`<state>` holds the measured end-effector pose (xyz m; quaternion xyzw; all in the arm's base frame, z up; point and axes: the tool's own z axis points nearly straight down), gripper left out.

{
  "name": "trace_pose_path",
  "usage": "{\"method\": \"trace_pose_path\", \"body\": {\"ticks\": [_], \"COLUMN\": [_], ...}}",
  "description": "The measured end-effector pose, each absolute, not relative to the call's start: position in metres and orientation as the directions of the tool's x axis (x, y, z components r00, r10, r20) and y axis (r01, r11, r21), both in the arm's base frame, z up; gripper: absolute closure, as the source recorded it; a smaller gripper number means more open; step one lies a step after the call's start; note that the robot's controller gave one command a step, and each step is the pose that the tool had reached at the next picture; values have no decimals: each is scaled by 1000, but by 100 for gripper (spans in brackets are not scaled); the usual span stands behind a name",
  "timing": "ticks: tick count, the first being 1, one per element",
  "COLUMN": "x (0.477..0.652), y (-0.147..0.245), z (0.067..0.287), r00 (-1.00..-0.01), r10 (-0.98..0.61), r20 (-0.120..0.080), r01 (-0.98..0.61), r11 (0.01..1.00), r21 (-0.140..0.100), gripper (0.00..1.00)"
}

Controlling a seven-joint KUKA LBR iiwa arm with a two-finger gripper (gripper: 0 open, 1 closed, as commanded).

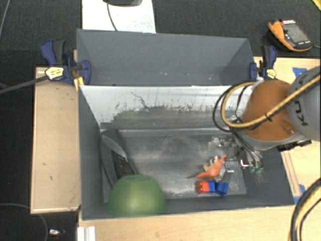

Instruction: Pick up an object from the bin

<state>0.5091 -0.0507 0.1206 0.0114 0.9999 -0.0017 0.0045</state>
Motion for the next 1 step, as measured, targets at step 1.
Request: {"method": "trace_pose_path", "body": {"ticks": [1], "x": [523], "y": [-12], "z": [83], "r00": [-985], "r10": [170], "r20": [-2], "r01": [170], "r11": [985], "r21": [1], "gripper": [100]}}
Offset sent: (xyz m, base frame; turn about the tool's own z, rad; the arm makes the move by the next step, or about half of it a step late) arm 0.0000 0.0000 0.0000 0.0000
